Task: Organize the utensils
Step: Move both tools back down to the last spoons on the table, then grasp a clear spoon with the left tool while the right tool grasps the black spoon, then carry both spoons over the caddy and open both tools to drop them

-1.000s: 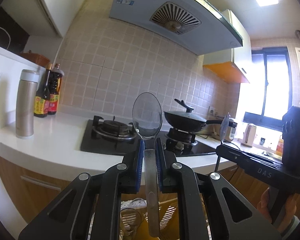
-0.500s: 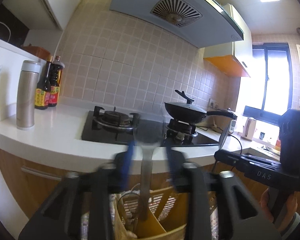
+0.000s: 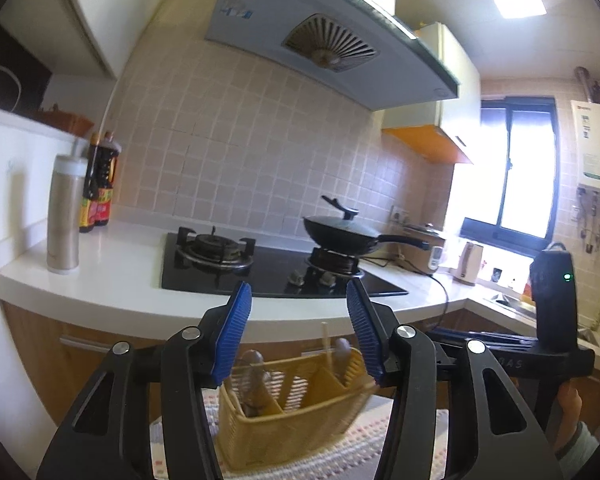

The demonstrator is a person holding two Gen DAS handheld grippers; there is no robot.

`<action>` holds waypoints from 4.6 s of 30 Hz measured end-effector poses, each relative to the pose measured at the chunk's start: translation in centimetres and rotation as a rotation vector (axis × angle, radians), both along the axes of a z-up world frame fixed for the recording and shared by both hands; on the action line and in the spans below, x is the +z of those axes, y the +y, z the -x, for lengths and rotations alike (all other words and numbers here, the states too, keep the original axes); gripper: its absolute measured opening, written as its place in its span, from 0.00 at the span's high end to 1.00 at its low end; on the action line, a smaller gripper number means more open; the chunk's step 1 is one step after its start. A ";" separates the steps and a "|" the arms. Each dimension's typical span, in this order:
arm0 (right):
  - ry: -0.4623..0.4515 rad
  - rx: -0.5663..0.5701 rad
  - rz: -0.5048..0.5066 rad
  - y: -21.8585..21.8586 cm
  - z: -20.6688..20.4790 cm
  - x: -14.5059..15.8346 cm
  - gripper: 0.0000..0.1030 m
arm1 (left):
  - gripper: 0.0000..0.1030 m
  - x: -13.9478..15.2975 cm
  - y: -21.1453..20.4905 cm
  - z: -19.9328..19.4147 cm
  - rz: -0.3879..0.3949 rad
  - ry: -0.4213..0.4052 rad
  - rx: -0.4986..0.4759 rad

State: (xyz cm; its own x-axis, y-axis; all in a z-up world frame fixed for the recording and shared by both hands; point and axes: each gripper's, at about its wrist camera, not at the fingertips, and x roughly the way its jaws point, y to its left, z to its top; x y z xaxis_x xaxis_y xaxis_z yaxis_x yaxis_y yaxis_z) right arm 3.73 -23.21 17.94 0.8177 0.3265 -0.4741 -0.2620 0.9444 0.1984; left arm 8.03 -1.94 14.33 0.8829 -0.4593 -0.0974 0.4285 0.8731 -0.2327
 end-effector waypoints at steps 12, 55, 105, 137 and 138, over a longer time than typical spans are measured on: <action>0.218 -0.044 0.032 -0.1 6.9 -3.9 0.63 | 0.42 -0.5 -1.5 4.0 -0.082 0.202 -0.008; 0.530 -0.004 0.227 1.9 12.7 -18.3 0.95 | 0.64 -19.7 -12.5 -0.4 -0.531 0.877 -0.034; 0.452 0.091 0.222 3.0 9.7 -12.2 0.95 | 0.90 -12.5 -6.1 3.9 -0.489 0.684 -0.168; -0.242 0.021 0.082 2.0 -5.6 2.7 0.95 | 0.90 0.6 -2.8 -6.3 0.009 0.077 0.025; -0.246 0.023 0.080 2.0 -6.0 2.3 0.95 | 0.90 0.1 -2.8 -6.6 0.015 0.074 0.033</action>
State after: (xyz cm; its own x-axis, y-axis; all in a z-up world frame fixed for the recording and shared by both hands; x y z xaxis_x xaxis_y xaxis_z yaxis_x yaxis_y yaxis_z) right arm 9.76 -21.17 20.21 0.9044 0.3158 -0.2871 -0.3146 0.9478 0.0514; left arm 14.65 -4.70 14.43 0.8882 -0.4322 -0.1558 0.3810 0.8824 -0.2760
